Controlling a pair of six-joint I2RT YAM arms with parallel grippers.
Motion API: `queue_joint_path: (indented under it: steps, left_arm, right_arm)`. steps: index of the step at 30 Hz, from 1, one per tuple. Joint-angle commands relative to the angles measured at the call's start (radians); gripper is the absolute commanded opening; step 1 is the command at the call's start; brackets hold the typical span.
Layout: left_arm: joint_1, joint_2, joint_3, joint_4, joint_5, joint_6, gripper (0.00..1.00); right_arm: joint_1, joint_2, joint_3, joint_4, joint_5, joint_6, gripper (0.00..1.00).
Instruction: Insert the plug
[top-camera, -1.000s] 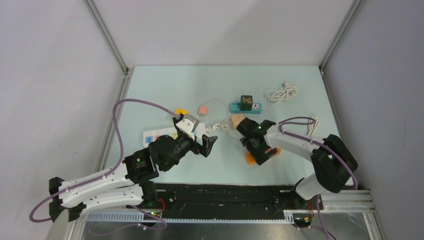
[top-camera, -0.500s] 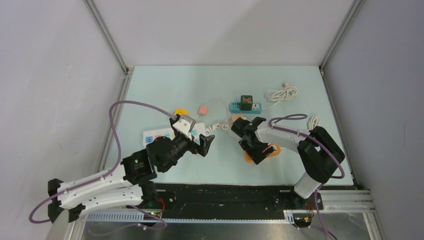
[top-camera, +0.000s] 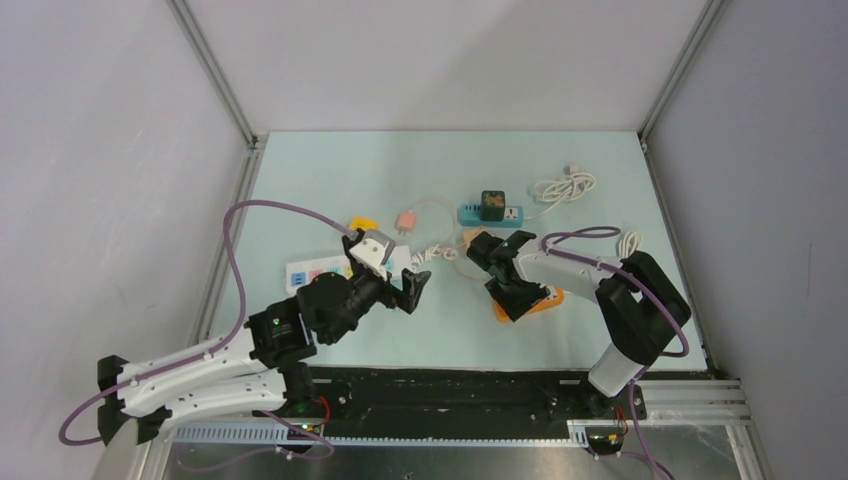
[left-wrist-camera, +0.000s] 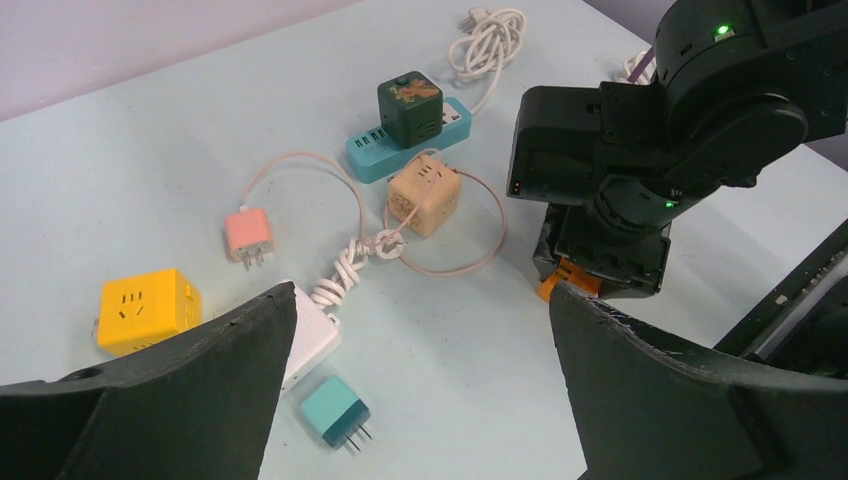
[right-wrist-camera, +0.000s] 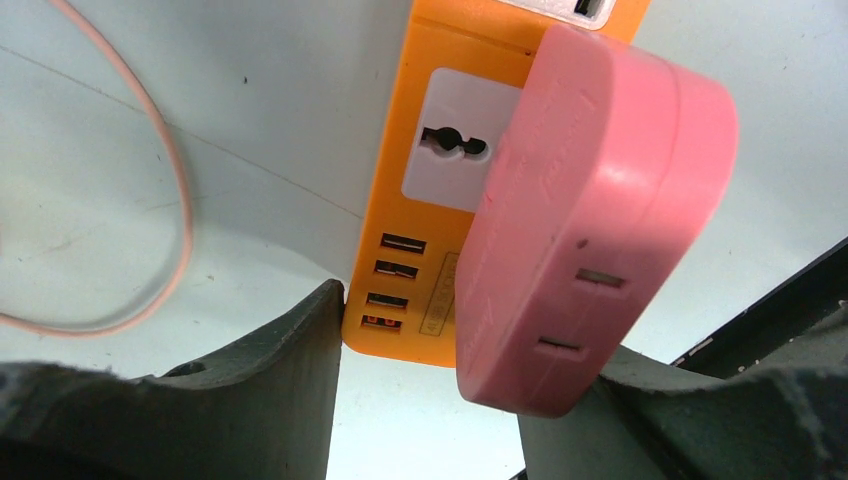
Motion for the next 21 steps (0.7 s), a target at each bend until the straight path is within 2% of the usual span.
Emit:
queue_joint_path:
  steps: [1, 6, 12, 16, 21]
  left_arm:
    - [0.005, 0.008, 0.013, 0.016, -0.023, -0.005, 1.0]
    - [0.004, 0.019, 0.023, 0.013, -0.022, -0.003, 1.0]
    - [0.006, 0.039, 0.037, 0.008, -0.022, 0.003, 1.0]
    - [0.007, 0.055, 0.044, 0.009, -0.024, 0.01, 1.0]
    - [0.011, 0.077, 0.055, 0.009, -0.03, 0.007, 1.0]
  right_arm:
    - [-0.033, -0.016, 0.03, -0.04, 0.089, -0.006, 0.53]
    - [-0.078, -0.029, 0.03, -0.042, 0.125, -0.045, 0.54]
    - [-0.195, -0.041, 0.03, -0.021, 0.173, -0.147, 0.56]
    - [-0.281, -0.039, 0.03, 0.031, 0.212, -0.232, 0.56]
    - [-0.344, -0.021, 0.03, 0.108, 0.186, -0.347, 0.59]
